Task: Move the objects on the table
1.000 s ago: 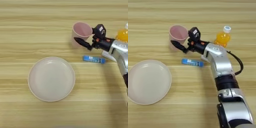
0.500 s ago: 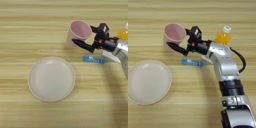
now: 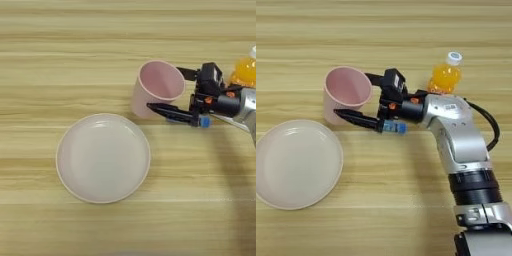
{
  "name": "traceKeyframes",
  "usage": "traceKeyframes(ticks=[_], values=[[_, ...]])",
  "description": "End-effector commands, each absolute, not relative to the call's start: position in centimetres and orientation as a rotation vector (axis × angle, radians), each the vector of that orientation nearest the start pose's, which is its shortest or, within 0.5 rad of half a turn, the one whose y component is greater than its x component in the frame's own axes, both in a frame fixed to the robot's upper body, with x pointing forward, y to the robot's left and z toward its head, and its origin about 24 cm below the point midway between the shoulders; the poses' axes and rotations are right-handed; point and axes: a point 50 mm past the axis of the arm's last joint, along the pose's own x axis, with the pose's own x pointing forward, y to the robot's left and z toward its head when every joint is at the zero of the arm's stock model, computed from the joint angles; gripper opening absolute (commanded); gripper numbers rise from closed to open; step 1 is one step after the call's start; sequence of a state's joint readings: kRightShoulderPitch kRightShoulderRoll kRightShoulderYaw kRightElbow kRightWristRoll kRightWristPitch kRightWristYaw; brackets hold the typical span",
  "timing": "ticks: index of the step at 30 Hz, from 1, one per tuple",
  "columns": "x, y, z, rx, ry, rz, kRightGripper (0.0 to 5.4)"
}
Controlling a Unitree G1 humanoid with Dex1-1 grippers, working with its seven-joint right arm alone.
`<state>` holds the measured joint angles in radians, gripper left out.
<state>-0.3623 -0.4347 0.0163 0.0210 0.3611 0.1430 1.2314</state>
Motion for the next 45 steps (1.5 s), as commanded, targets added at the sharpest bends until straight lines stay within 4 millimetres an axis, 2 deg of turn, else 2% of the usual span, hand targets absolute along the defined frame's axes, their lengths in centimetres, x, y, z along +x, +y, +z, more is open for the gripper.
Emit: traceKeyframes(ticks=[1, 11, 26, 45], values=[[28.0, -15.5, 16.2, -0.269, -0.220, 1.314, 4.41], [27.8, -12.8, 16.0, -0.284, -0.194, 1.438, 4.41], [26.8, -9.2, 14.6, -0.262, -0.142, 1.606, 4.41], [27.6, -4.9, 10.9, -0.199, -0.060, 1.639, 4.41]])
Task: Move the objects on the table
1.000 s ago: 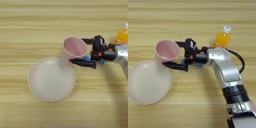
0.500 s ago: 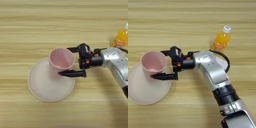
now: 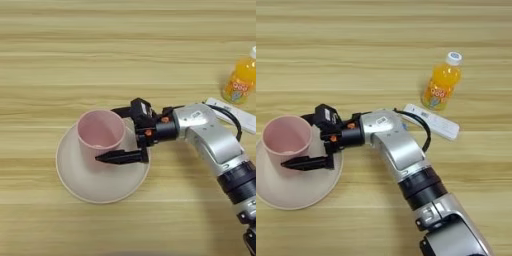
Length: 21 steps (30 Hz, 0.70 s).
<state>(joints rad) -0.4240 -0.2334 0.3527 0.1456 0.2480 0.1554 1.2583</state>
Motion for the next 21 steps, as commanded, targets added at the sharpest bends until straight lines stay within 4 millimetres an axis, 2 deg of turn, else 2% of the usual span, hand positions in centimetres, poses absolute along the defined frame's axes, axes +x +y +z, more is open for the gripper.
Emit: traceKeyframes(ticks=[1, 17, 18, 21], values=[[27.6, -4.9, 10.7, -0.198, -0.055, 1.638, 4.41], [27.7, -5.2, 9.1, -0.201, 0.006, 1.625, 4.41], [27.8, -5.2, 9.0, -0.202, 0.007, 1.623, 4.70], [27.8, -5.3, 9.0, -0.203, 0.011, 1.621, 5.13]])
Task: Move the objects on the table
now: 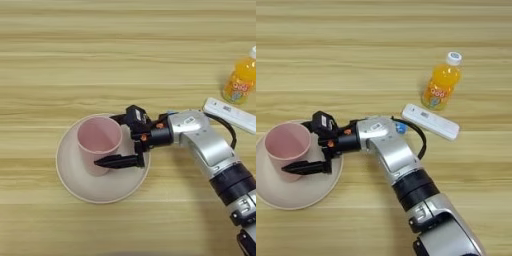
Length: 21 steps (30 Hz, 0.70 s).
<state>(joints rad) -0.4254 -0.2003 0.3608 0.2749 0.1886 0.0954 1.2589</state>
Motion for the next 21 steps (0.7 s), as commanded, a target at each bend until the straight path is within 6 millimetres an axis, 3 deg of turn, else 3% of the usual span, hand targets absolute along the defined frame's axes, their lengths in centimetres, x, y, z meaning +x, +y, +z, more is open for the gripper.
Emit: traceKeyframes(ticks=[1, 21], values=[[27.8, -5.3, 9.0, -0.204, 0.012, 1.620, 5.33], [27.7, -5.5, 10.2, -0.189, -0.040, 1.625, 5.38]])
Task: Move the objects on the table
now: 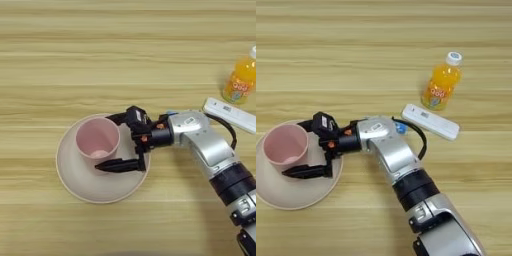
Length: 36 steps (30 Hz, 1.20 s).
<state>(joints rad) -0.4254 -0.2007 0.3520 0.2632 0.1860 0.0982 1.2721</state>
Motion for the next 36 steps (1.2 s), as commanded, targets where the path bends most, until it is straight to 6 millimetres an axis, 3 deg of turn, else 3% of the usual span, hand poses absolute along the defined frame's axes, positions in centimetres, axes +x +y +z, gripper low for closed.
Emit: traceKeyframes(ticks=[1, 17, 36], values=[[27.7, -5.5, 10.4, -0.188, -0.048, 1.624, 5.38], [27.0, -6.9, 12.4, -0.139, -0.127, 1.574, 5.38], [26.7, -9.2, 12.4, -0.113, -0.114, 1.472, 5.38]])
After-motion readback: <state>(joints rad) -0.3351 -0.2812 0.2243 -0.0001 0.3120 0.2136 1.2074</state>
